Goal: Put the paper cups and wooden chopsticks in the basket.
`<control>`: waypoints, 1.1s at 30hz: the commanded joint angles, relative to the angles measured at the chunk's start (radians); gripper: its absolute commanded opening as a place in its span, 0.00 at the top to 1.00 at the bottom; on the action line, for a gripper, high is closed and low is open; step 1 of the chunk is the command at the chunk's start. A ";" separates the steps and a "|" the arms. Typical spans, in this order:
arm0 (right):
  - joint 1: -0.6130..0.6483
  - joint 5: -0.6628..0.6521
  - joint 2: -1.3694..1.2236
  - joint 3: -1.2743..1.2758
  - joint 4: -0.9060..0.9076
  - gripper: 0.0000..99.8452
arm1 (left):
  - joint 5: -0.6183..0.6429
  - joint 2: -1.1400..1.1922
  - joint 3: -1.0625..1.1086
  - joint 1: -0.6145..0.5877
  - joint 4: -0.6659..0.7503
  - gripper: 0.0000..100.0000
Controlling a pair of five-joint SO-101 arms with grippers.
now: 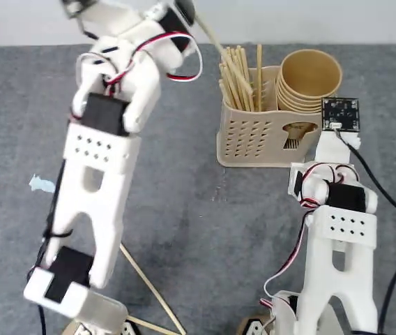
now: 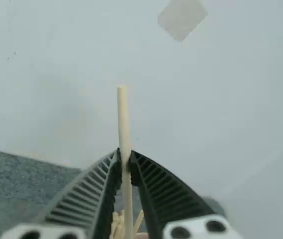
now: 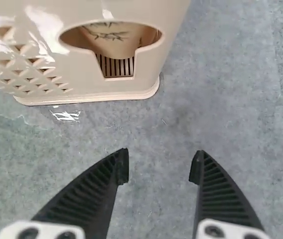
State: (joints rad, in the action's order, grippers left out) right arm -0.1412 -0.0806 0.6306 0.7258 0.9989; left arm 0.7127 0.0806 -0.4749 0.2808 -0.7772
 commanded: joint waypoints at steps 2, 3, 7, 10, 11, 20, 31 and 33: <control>-0.007 0.003 -0.001 -0.008 -0.018 0.79 | -0.086 0.012 -0.012 0.043 -0.025 0.91; -0.007 0.003 -0.001 -0.008 -0.018 0.79 | -0.086 0.011 -0.013 0.048 -0.043 0.88; -0.007 0.003 -0.001 -0.008 -0.018 0.79 | -0.086 -0.018 -0.016 0.081 -0.094 0.81; -0.007 0.003 -0.001 -0.008 -0.018 0.79 | -0.084 -0.068 -0.016 0.081 -0.133 0.81; -0.007 0.003 -0.001 -0.006 -0.018 0.79 | -0.084 -0.084 -0.016 0.075 -0.152 0.81; -0.007 0.003 -0.001 0.034 -0.062 0.79 | -0.060 -0.166 -0.010 -0.048 -0.502 0.81; 0.025 0.003 -0.001 0.035 -0.058 0.79 | 0.040 -0.161 0.044 -0.160 -0.957 0.81; 0.028 0.003 -0.001 0.035 -0.058 0.79 | 0.040 -0.163 0.130 -0.163 -0.977 0.81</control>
State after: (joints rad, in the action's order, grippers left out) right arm -0.1258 -0.0806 0.6291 0.7687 0.9559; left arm 0.7388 -0.0315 -0.4150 0.1289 -1.7039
